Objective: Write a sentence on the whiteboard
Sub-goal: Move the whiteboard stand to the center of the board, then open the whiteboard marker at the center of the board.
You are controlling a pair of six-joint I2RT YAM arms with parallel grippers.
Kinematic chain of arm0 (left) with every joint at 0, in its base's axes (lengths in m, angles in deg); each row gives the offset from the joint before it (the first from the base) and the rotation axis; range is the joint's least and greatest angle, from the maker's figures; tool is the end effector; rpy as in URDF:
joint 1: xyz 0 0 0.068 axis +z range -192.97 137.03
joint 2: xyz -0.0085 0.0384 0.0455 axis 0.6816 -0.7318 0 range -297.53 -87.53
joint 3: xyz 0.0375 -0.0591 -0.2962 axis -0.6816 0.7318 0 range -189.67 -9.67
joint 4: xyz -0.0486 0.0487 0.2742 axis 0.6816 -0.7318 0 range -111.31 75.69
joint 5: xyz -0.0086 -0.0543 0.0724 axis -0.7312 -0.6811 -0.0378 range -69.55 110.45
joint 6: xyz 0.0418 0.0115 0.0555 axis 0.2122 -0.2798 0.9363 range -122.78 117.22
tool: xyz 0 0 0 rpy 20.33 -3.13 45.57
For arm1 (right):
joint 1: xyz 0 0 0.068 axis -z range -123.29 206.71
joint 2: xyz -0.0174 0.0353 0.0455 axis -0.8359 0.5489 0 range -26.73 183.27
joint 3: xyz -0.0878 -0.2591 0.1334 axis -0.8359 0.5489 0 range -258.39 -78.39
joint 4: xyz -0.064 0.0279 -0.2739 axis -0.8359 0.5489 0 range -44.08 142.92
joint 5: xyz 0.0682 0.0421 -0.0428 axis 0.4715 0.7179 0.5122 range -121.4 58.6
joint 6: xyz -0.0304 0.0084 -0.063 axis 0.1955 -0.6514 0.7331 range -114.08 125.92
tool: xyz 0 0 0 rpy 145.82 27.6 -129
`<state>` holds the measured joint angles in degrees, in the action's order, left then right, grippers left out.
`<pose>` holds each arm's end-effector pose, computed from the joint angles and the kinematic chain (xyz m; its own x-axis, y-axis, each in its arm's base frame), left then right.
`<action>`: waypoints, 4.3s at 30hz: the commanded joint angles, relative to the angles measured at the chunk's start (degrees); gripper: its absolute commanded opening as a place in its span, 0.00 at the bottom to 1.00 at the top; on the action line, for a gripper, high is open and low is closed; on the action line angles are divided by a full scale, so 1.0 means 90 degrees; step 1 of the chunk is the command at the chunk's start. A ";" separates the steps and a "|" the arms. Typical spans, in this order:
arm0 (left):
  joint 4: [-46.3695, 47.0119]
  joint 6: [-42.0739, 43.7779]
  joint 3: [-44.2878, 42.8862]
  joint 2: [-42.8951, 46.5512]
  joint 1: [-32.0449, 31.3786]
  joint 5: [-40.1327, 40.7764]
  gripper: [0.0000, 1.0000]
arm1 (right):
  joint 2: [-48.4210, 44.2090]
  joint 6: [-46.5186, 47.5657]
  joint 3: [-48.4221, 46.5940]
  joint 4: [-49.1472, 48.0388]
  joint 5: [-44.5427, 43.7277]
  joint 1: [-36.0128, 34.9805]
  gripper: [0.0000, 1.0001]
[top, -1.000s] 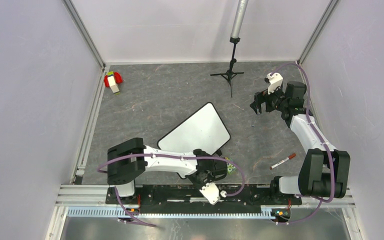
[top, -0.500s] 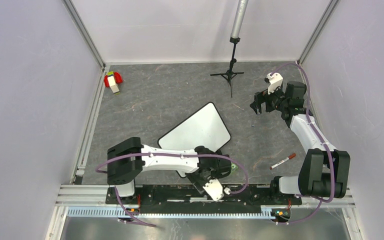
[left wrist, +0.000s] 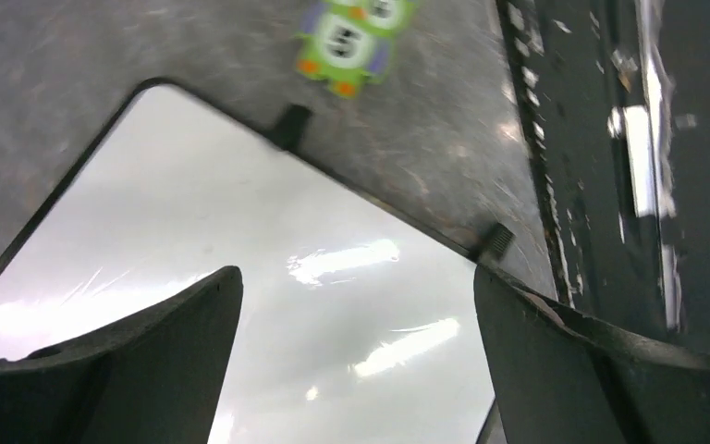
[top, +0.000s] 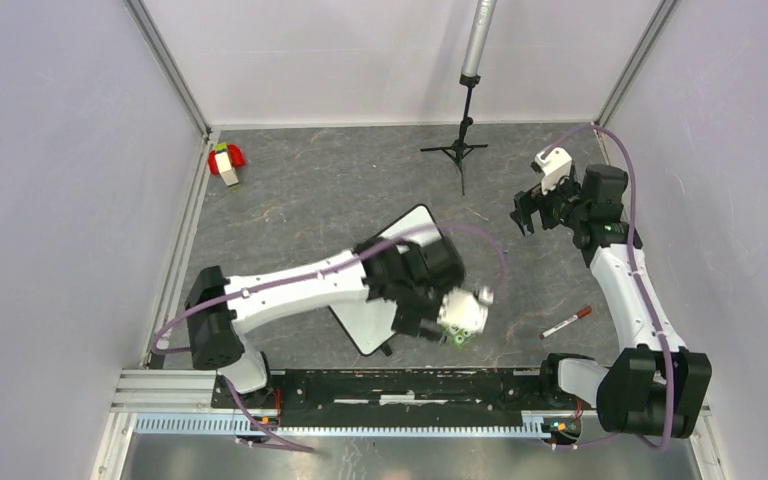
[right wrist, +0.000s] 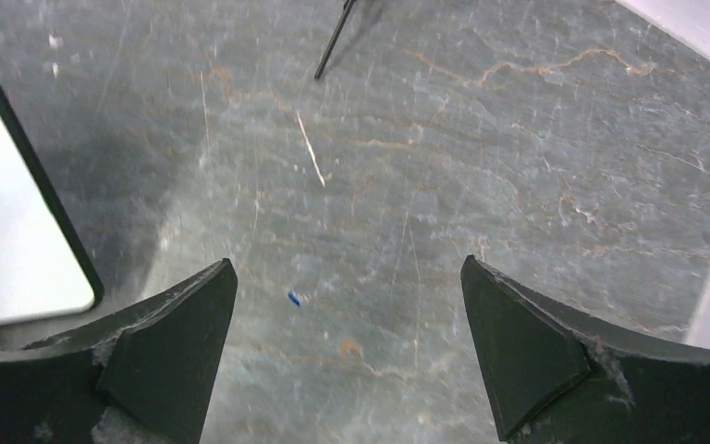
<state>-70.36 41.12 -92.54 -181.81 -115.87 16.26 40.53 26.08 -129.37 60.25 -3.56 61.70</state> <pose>0.1038 -0.3517 0.2936 0.4710 0.8209 -0.3229 0.8811 -0.4201 0.2171 0.2877 0.0019 0.3059 -0.3646 -0.2740 -0.8900 -0.4783 0.8751 -0.0735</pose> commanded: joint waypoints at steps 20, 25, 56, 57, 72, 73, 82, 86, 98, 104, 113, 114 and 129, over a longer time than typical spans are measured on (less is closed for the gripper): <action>0.1550 -0.4324 -0.0613 0.1049 0.3486 -0.2230 1.00 | -0.1213 0.8396 0.0967 0.4808 -0.2358 -0.0018 0.98; 0.1540 -0.4750 -0.0784 0.0918 0.3919 -0.2858 1.00 | -0.1451 0.9176 0.1881 0.4414 -0.2237 -0.0055 0.99; 0.1822 -0.5515 -0.0737 0.0646 0.4692 -0.3627 1.00 | 0.0626 0.8164 0.1847 0.3477 -0.1555 -0.1034 0.14; 0.1855 -0.5554 -0.0704 0.0669 0.4733 -0.3636 1.00 | 0.0641 0.8031 0.1727 0.3508 -0.1445 -0.1076 0.10; 0.2652 -0.6024 -0.0568 0.1455 0.5136 -0.3781 1.00 | 0.0461 0.1654 -0.1925 0.2289 0.1546 -0.1146 0.00; 0.2783 -0.6078 -0.0520 0.1505 0.5141 -0.3818 1.00 | 0.0356 0.0851 -0.1923 0.1717 0.1581 -0.1150 0.00; 0.5298 -0.7572 0.0539 0.1610 0.5117 -0.4467 0.97 | -0.0511 -0.4713 -0.1152 -0.2182 0.1284 -0.1151 0.00; 0.6825 -0.8501 0.0987 0.1427 0.4966 -0.4900 0.91 | -0.0500 -0.6795 -0.0829 -0.3154 0.1435 -0.1157 0.00; 0.6957 -0.8516 0.0499 0.0590 0.3762 -0.4500 0.74 | -0.0607 -0.8467 -0.0474 -0.4036 0.1303 -0.1190 0.00; 0.6987 -0.8464 0.0505 0.0521 0.3638 -0.4486 0.55 | -0.0666 -0.8648 -0.0253 -0.4265 0.1358 -0.1192 0.00; 0.6928 -0.8277 0.0538 0.0528 0.3670 -0.4647 0.03 | -0.0717 -0.9115 0.0316 -0.5495 0.1972 -0.1228 0.03; 0.6752 -0.8115 0.0505 0.0549 0.3699 -0.4666 0.03 | -0.0724 -0.8998 0.0306 -0.5547 0.2184 -0.1232 0.12; 0.1543 -0.2206 0.0008 0.1430 0.3521 -0.2626 0.02 | -0.0384 -0.2774 -0.1283 0.0935 0.3990 -0.1236 0.72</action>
<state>-46.32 3.57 -91.27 -173.19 -81.03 -19.30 36.16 -16.12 -137.39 48.95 30.71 50.73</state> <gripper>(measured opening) 0.079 0.722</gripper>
